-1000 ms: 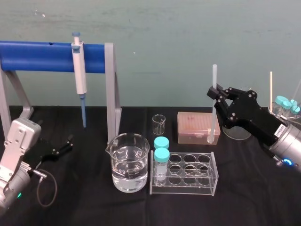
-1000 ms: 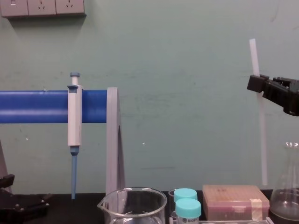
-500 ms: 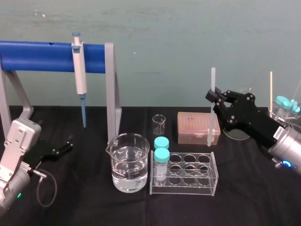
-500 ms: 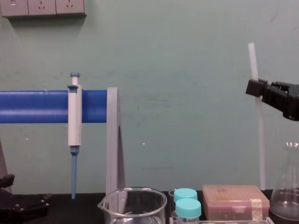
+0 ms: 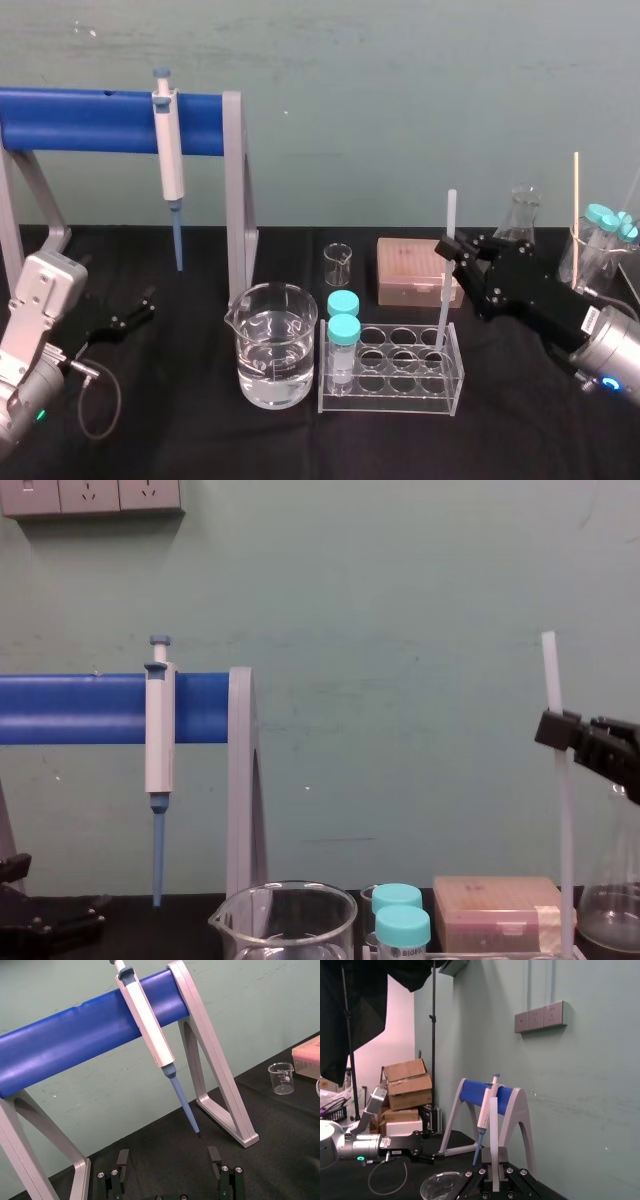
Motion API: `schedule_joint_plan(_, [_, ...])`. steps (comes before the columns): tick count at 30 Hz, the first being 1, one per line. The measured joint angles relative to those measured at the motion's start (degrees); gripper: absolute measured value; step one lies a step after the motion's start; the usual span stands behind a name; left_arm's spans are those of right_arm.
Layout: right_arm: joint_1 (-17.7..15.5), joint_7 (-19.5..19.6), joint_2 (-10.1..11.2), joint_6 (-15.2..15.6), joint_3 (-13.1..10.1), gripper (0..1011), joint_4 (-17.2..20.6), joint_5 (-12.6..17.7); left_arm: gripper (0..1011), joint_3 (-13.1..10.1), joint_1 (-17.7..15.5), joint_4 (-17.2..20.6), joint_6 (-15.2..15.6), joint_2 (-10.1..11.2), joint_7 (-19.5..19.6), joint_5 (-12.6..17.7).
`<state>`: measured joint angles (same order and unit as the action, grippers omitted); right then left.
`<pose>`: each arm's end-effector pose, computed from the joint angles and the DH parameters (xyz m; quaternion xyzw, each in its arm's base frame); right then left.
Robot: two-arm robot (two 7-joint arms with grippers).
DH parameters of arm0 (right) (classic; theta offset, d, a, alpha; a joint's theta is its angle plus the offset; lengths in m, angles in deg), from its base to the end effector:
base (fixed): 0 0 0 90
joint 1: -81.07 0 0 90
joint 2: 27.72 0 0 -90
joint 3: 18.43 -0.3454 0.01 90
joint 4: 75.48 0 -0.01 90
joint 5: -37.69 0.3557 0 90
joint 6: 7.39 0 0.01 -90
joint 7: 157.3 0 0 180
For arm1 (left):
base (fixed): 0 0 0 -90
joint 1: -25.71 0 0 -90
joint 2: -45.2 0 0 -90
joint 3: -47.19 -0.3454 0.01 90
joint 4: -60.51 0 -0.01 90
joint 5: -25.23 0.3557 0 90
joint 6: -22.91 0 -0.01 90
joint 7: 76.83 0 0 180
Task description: Pick up the stirring rod with one hand, then place it down.
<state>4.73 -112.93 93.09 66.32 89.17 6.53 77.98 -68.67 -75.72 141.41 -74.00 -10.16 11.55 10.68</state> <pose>0.4391 -0.1121 -0.3085 0.1105 -0.0783 -0.2964 0.9454 0.4114 0.1017 -0.3559 0.1414 -0.1324 0.5799 0.7913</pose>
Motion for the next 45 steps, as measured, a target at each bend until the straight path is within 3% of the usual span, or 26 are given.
schedule_joint_plan(8, [0.6,-0.5,-1.0,-1.1,0.9,64,-3.5,0.0,1000,0.0,0.0,0.0,0.0,0.0,0.0,0.0])
schedule_joint_plan(15, [2.2,-0.6,-2.3,-2.6,1.8,64,-7.2,-1.9,1000,0.0,0.0,0.0,0.0,0.0,0.0,0.0])
schedule_joint_plan(27, [3.2,-0.7,-4.0,-2.7,2.7,64,-11.9,-3.0,1000,0.0,0.0,0.0,0.0,0.0,0.0,0.0])
schedule_joint_plan(45, [3.0,0.1,-5.5,-1.0,2.9,64,-14.9,-3.3,1000,0.0,0.0,0.0,0.0,0.0,0.0,0.0])
